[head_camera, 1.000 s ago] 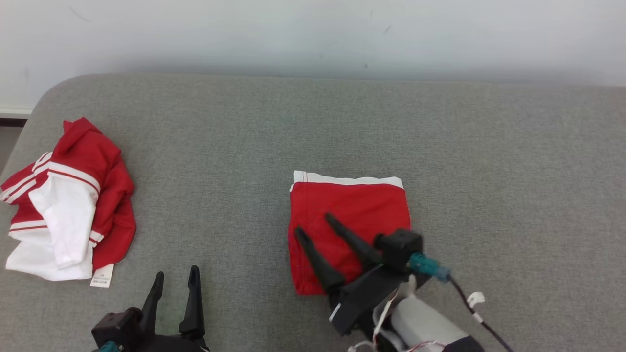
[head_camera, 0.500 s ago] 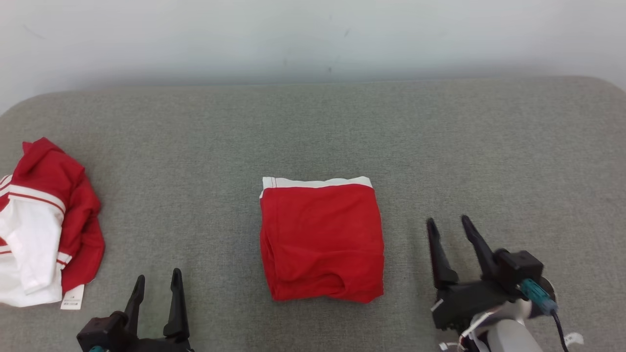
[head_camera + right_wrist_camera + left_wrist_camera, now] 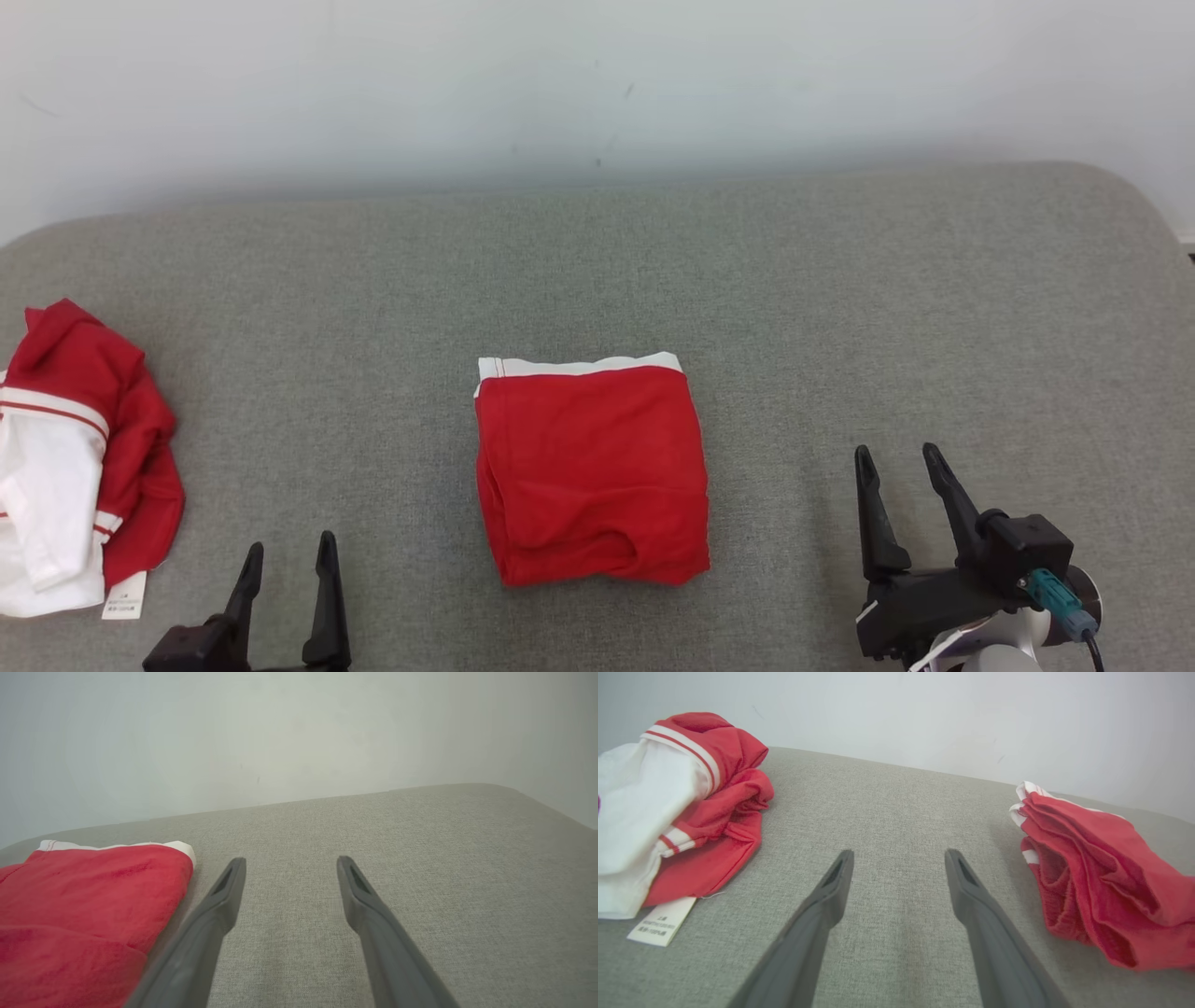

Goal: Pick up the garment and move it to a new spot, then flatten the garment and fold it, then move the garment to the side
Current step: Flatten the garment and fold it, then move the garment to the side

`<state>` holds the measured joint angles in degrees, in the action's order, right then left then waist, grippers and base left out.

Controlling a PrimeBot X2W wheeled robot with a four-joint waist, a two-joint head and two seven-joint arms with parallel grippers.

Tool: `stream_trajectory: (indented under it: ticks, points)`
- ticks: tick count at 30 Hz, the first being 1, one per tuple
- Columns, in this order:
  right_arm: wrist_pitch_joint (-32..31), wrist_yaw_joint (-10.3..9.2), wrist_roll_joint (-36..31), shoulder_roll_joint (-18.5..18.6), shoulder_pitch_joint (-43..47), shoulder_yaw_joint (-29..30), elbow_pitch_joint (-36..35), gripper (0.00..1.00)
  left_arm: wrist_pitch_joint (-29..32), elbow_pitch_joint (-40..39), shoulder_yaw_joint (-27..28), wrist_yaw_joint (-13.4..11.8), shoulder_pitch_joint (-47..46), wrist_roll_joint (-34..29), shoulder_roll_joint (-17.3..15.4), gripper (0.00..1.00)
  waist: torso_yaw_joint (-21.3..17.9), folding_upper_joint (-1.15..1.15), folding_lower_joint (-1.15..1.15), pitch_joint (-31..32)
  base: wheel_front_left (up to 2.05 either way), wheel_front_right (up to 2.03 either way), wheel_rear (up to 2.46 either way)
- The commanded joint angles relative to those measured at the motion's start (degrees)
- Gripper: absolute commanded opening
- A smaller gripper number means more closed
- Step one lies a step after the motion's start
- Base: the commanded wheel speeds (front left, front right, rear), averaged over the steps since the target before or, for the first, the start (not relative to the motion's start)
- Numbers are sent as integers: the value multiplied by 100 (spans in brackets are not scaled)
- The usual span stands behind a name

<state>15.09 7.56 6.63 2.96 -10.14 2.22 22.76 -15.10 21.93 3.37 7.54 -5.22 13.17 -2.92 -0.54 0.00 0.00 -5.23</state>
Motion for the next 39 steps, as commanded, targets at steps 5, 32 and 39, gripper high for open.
stream_trajectory:
  ticks: [5, 32, 39]
  points:
    - [8, -13, 56, -9, 114, -35, -36, 100, -8, -82, 44, -13, 233, -128, 4, 100, -34, 0, 0, 152, 0, 0, 0]
    - [7, -13, 709, -11, 198, -823, 461, 100, -8, -187, -224, -12, 582, -118, 4, 100, 230, 0, 0, 273, 0, 0, 0]
    - [7, -13, 1154, -11, -185, -1129, 832, 100, -9, -140, -369, -12, 440, -33, 4, 100, 449, 0, 0, 20, 0, 0, 0]
